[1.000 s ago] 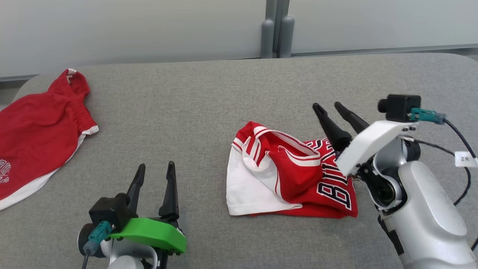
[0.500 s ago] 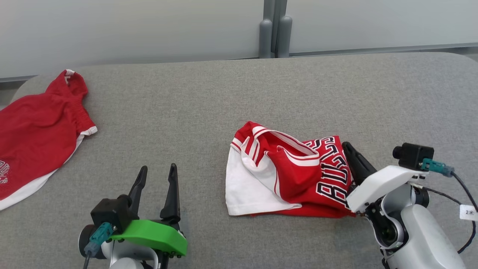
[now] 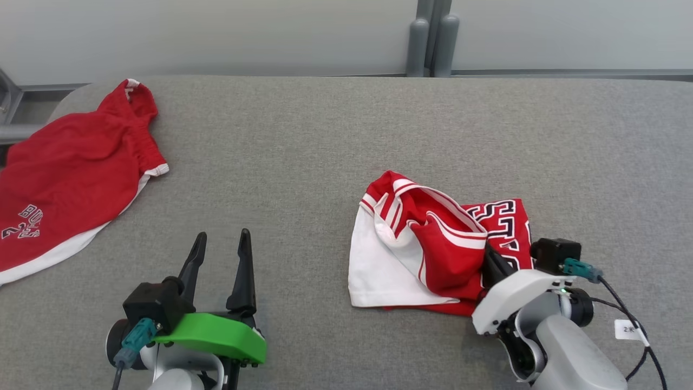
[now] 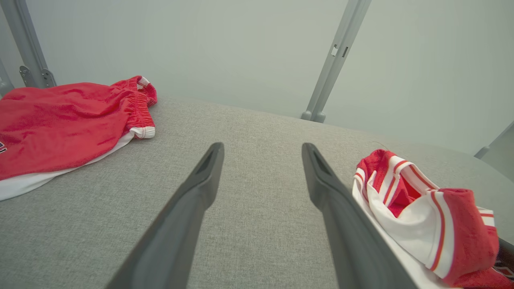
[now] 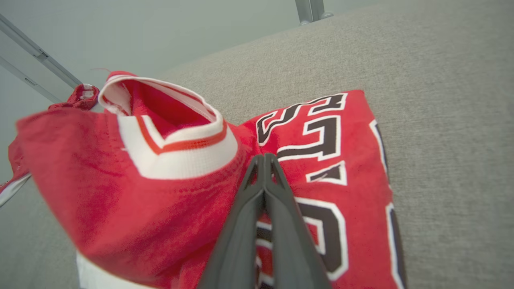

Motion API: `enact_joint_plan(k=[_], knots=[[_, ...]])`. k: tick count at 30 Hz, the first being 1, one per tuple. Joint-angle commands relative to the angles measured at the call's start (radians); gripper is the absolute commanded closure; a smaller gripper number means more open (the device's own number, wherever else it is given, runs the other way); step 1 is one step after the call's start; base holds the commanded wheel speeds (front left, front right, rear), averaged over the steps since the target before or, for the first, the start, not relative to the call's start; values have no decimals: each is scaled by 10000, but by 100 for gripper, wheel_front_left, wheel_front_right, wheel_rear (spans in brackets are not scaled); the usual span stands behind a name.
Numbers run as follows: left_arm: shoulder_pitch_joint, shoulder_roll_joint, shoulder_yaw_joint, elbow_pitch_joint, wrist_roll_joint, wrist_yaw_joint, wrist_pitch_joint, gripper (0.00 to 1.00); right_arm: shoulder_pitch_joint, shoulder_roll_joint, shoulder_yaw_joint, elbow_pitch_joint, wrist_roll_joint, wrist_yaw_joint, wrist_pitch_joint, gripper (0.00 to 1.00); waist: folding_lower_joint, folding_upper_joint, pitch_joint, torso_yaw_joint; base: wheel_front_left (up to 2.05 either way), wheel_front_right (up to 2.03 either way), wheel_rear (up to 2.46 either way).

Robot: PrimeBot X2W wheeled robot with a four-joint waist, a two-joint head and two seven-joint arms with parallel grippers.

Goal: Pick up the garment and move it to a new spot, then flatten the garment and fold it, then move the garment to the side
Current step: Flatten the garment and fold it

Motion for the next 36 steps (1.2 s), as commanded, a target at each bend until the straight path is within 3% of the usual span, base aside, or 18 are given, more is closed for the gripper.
enact_joint_plan(k=[1, 6, 14, 18, 27, 35, 36], knots=[[-153, 82, 42, -57, 49, 54, -74, 0, -316, 84, 251, 276, 103, 4, -196, 100, 0, 100, 98, 245, 0, 0, 0], [-189, 129, 150, -162, 46, 93, -94, 0, -1083, 208, 1363, 1055, 403, 4, -624, 100, 0, 100, 153, 578, 0, 0, 0], [-94, 94, 221, -226, -27, 149, -161, 0, -1559, 199, 4641, 1420, 1016, 3, -710, 100, 0, 100, 130, 974, 0, 0, 0], [14, 84, 269, -208, -55, 172, -193, 0, -1658, 199, 5480, 1770, 1135, 3, -779, 100, 0, 100, 110, 958, 0, 0, 0], [97, 52, 358, -185, -116, 181, -276, 0, -2288, 212, 5592, 1512, 1299, 3, -1040, 100, 0, 100, 82, 574, 0, 0, 0], [224, 119, 393, -237, -100, 251, -303, 0, -2310, -432, 3831, 145, 721, 3, -1056, 100, 0, 100, -102, 146, 0, 0, 0], [229, 119, 384, -248, -101, 261, -293, 0, -2233, -562, 3619, 48, 628, 3, -1056, 94, 0, 100, -130, 97, 0, 0, 0]])
